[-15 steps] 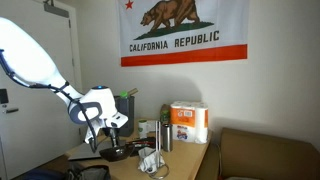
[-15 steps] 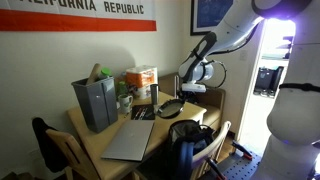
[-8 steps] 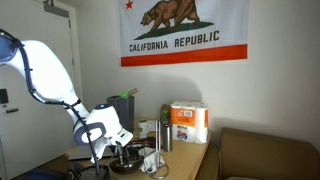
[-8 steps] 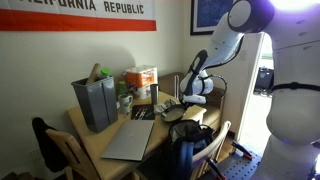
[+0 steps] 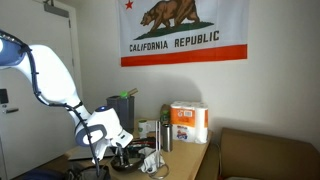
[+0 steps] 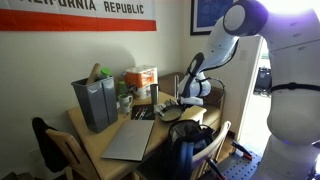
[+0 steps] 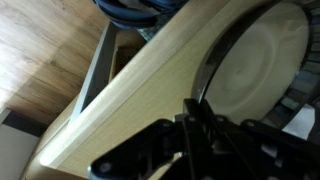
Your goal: Place the bowl on the table
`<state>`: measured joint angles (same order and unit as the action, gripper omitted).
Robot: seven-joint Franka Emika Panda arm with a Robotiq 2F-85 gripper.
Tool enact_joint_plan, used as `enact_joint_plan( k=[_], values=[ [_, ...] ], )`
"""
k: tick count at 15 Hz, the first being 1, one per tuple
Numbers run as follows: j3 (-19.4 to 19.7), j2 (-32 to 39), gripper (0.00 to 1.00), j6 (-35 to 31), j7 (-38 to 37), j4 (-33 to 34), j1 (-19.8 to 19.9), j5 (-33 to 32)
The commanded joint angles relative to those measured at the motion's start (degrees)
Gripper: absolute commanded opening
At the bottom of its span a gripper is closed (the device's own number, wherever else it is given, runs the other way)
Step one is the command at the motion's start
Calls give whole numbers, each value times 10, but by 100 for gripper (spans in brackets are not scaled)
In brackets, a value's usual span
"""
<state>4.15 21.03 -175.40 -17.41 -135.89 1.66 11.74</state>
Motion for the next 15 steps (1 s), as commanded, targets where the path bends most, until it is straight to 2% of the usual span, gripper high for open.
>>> enact_joint_plan(
  k=[1,2,3,4,5,13,15],
  values=[
    [-12,-5,5,1,-7,-7,-4,22],
    [-14,-4,5,2,-9,-7,-5,25],
    [-15,-5,33,6,-9,-10,-6,28],
    [-15,-5,34,6,-10,-12,-7,29],
    [-15,-4,39,8,-10,-15,-8,30],
    [0,-6,99,17,-21,-19,-22,23],
    [-4,-17,100,39,-14,-18,-23,19]
  ],
)
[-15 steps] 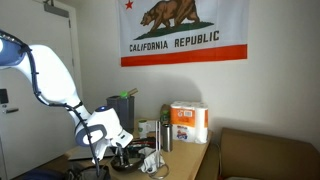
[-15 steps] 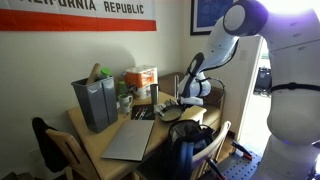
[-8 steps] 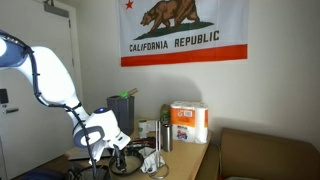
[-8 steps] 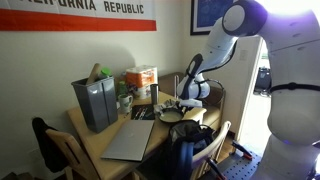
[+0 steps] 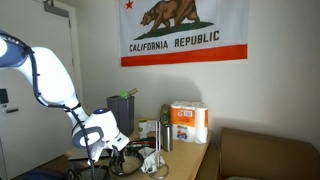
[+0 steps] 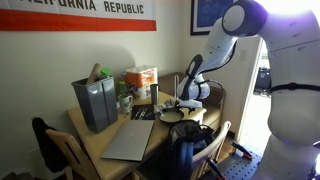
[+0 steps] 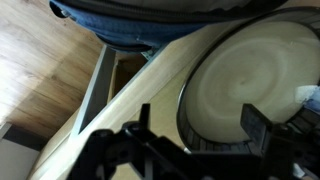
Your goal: Place the bowl on the table
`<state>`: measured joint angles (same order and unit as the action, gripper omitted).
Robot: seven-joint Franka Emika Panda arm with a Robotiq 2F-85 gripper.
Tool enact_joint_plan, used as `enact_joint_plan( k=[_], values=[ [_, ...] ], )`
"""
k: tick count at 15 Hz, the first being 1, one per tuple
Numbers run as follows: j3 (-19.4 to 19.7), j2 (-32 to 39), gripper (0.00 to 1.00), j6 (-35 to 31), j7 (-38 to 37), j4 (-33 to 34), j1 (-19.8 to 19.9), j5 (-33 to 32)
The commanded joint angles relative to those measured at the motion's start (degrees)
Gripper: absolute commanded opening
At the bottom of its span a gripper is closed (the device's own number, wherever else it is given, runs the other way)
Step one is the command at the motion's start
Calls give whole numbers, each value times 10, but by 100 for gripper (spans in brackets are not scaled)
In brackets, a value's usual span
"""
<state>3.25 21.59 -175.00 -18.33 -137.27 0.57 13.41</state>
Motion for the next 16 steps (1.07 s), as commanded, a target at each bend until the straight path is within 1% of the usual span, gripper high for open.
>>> enact_joint_plan(
  k=[1,5,6,9,11,14,15,16],
  values=[
    [3,-35,100,48,-3,-7,-13,1],
    [3,-109,100,124,2,-25,-30,-22],
    [0,-131,100,152,3,-27,-32,-30],
    [-16,-182,100,224,16,-24,-27,-30],
    [-22,-211,100,260,21,-23,-27,-31],
    [-27,-244,100,282,12,-26,-25,-58],
    [-28,-209,100,266,12,-6,-24,-43],
    [-28,-218,100,271,13,-8,-23,-48]
  ],
)
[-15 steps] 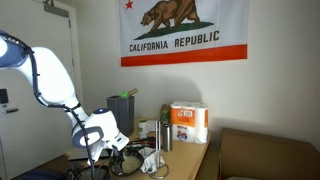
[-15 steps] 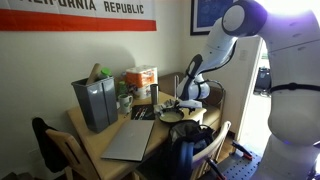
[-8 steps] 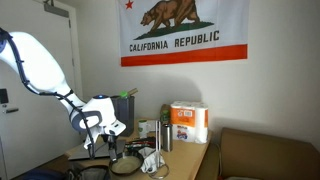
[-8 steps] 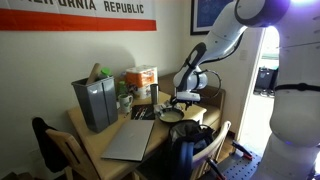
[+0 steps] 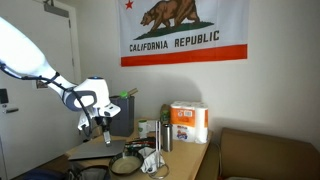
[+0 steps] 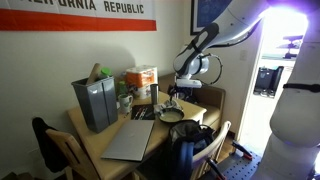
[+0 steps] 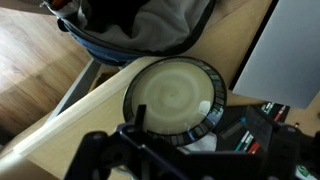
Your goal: Place the bowl on the table
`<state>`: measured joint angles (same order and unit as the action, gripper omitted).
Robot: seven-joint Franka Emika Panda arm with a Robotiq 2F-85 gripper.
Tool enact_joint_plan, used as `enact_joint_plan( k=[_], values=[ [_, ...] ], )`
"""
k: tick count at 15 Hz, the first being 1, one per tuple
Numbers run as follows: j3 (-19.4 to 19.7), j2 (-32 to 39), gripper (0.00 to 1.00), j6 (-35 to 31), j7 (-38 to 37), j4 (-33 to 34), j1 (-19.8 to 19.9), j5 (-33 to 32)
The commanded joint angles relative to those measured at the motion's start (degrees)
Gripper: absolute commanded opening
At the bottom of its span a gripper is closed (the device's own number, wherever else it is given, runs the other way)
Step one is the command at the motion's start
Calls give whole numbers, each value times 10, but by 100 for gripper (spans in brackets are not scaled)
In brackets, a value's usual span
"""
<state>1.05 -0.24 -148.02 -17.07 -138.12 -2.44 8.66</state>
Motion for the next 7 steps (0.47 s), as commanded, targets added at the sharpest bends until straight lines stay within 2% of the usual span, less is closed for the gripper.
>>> enact_joint_plan(
  k=[1,7],
  values=[
    [-7,-6,100,3,0,-2,7,-3],
    [-7,-10,100,3,0,-8,7,-4]
  ],
)
